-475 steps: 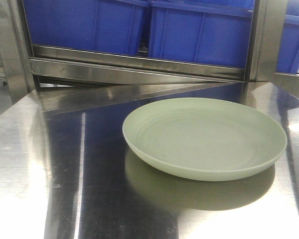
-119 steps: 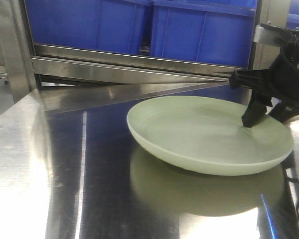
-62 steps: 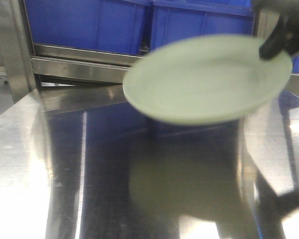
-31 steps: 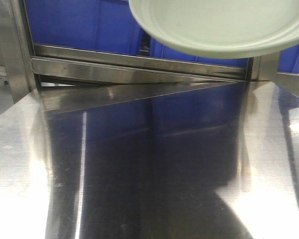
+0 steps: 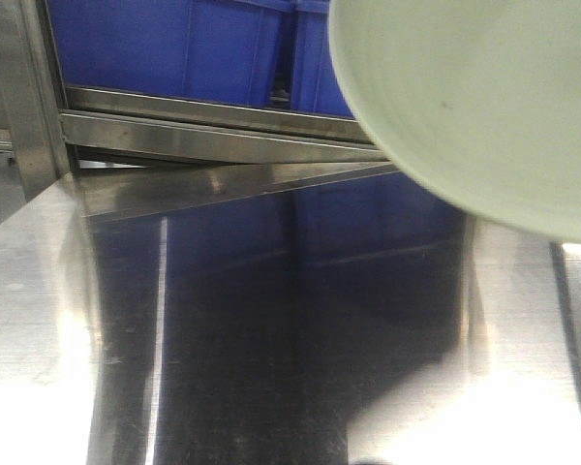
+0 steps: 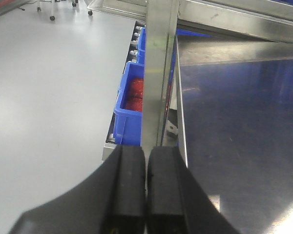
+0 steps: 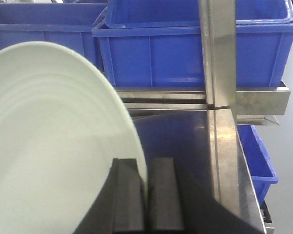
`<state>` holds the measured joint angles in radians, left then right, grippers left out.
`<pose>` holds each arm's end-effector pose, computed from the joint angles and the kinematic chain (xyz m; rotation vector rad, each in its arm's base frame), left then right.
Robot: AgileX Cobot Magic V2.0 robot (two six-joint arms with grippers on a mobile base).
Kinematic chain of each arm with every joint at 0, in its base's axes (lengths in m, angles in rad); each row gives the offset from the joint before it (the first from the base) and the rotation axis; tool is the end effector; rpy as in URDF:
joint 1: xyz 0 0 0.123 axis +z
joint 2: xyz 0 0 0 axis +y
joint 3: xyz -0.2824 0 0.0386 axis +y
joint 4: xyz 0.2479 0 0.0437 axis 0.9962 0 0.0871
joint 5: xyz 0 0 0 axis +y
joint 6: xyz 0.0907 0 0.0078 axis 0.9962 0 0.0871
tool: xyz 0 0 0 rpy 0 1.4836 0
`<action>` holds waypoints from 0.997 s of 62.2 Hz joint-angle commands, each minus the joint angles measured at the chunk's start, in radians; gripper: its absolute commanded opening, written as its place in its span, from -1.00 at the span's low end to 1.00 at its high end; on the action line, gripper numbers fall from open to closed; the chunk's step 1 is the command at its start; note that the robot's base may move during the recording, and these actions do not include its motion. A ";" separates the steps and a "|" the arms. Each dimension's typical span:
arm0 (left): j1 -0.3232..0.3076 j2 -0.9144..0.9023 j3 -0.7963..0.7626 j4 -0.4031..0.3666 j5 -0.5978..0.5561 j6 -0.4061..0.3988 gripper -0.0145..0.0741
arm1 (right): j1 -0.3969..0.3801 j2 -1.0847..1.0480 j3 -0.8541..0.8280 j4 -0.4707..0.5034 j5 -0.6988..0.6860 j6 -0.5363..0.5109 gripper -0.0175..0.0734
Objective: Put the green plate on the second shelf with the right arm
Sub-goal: 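Lift the plate off the table with the right gripper, then hold the plate raised in the right gripper while the base turns away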
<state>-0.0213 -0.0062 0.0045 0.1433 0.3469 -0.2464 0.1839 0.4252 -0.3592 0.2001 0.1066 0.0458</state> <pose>0.0532 0.0033 0.1809 -0.1165 1.8218 -0.0494 0.0976 0.0201 0.2942 0.0345 1.6650 0.3431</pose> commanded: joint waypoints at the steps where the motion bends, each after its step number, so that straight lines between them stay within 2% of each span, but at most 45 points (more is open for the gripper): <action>1: -0.005 -0.021 0.032 0.000 -0.068 0.001 -0.39 | -0.007 -0.021 -0.015 -0.002 -0.119 -0.001 -0.49; 62: -0.005 -0.021 0.032 0.000 -0.068 0.001 -0.39 | -0.007 -0.021 -0.011 -0.002 -0.112 -0.001 -0.49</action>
<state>-0.0213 -0.0062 0.0045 0.1433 0.3469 -0.2464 0.1839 0.4054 -0.3355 0.1959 0.1066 0.0439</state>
